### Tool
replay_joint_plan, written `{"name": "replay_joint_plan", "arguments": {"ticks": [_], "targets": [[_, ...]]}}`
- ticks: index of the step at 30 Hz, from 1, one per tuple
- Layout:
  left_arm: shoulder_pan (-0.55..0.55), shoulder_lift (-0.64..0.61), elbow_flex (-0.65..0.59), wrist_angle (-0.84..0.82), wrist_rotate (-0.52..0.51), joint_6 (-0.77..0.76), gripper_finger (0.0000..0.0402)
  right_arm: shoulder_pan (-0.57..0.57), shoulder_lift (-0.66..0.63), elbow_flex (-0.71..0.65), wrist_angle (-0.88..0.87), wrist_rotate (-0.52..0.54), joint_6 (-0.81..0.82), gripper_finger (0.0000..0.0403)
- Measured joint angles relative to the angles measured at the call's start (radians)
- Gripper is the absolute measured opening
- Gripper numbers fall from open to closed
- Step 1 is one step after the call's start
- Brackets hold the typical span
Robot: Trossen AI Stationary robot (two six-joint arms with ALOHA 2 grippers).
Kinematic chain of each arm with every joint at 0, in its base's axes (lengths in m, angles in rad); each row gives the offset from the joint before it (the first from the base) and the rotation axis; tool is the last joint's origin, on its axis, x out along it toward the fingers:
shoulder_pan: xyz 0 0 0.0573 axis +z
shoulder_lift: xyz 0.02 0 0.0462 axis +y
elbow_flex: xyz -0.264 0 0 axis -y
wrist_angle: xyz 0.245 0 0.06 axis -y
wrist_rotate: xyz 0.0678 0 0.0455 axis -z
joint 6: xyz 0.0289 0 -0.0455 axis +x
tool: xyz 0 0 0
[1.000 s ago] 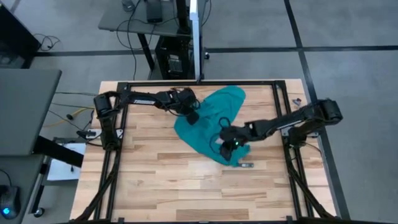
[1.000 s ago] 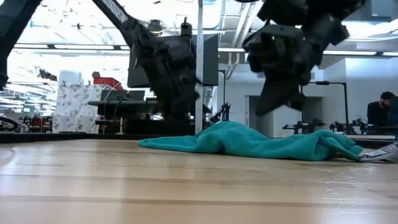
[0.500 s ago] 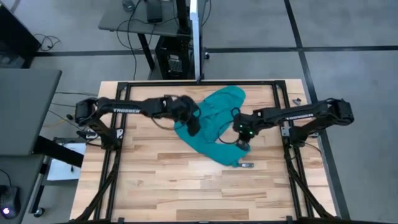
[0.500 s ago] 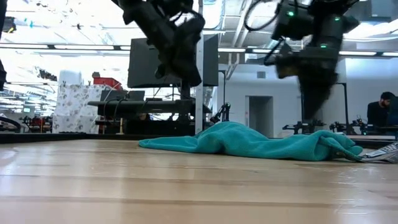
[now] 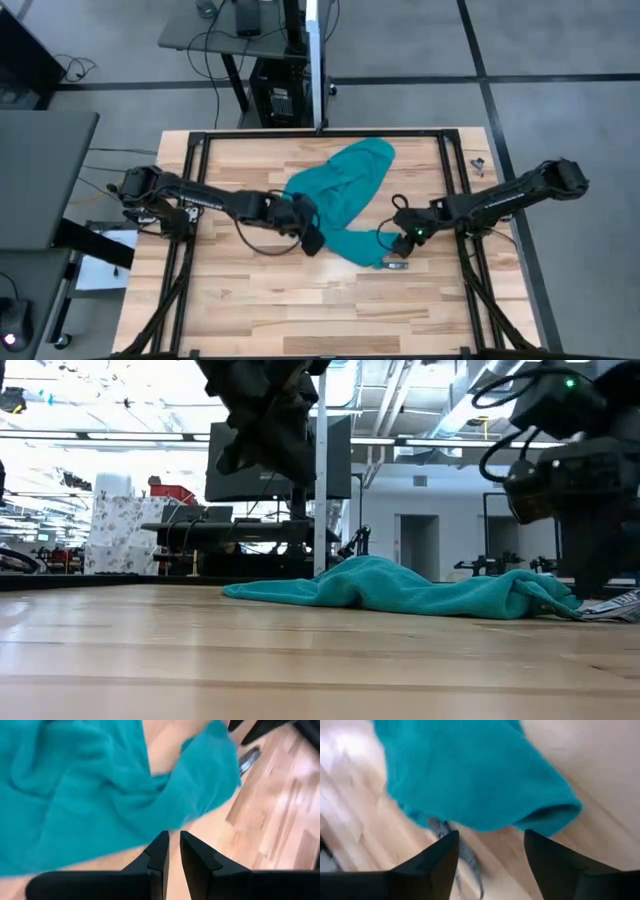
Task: Roll towel
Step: Prepare the towel
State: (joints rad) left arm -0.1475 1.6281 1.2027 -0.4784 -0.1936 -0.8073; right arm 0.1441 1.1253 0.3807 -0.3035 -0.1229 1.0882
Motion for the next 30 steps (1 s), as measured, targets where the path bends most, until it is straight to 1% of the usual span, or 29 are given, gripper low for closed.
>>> {"name": "replay_joint_plan", "arguments": {"ticks": [5,10,16,18,20,21,23,25,26,27,30], "targets": [[-0.024,0.010,0.000,-0.009,-0.022,-0.045,0.0031,-0.003,0.015,-0.003,0.050,0.040,0.006,0.0229],[-0.027,0.010,0.001,-0.013,-0.024,-0.046,0.0031,-0.002,0.015,-0.003,0.146,0.027,0.017,0.0224],[-0.026,0.010,-0.004,-0.009,-0.024,-0.045,0.0031,-0.017,0.018,-0.003,0.185,0.023,0.013,0.0220],[-0.026,0.010,-0.012,-0.012,-0.025,-0.049,0.0031,-0.019,0.019,-0.003,0.194,0.021,0.011,0.0210],[-0.028,0.010,-0.013,-0.028,-0.025,-0.054,0.0031,-0.013,0.020,-0.003,0.218,0.017,0.007,0.0183],[-0.030,0.010,-0.013,-0.031,-0.025,-0.054,0.0031,-0.010,0.021,-0.003,0.230,0.014,0.004,0.0163],[-0.033,0.010,-0.013,-0.027,-0.025,-0.054,0.0031,-0.004,0.021,-0.003,0.259,0.011,-0.011,0.0109],[-0.034,0.010,-0.013,-0.027,-0.024,-0.053,0.0031,-0.002,0.021,-0.003,0.312,0.011,-0.038,0.0044],[-0.034,0.010,-0.013,-0.026,-0.024,-0.047,0.0031,-0.005,0.021,-0.003,0.340,0.011,-0.053,0.0023],[-0.034,0.010,-0.013,-0.025,-0.024,-0.043,0.0031,-0.010,0.021,-0.003,0.368,0.010,-0.063,0.0014],[-0.036,0.010,-0.013,-0.023,-0.025,-0.039,0.0031,-0.043,0.021,-0.003,0.463,-0.011,-0.066,0.0004]]}}
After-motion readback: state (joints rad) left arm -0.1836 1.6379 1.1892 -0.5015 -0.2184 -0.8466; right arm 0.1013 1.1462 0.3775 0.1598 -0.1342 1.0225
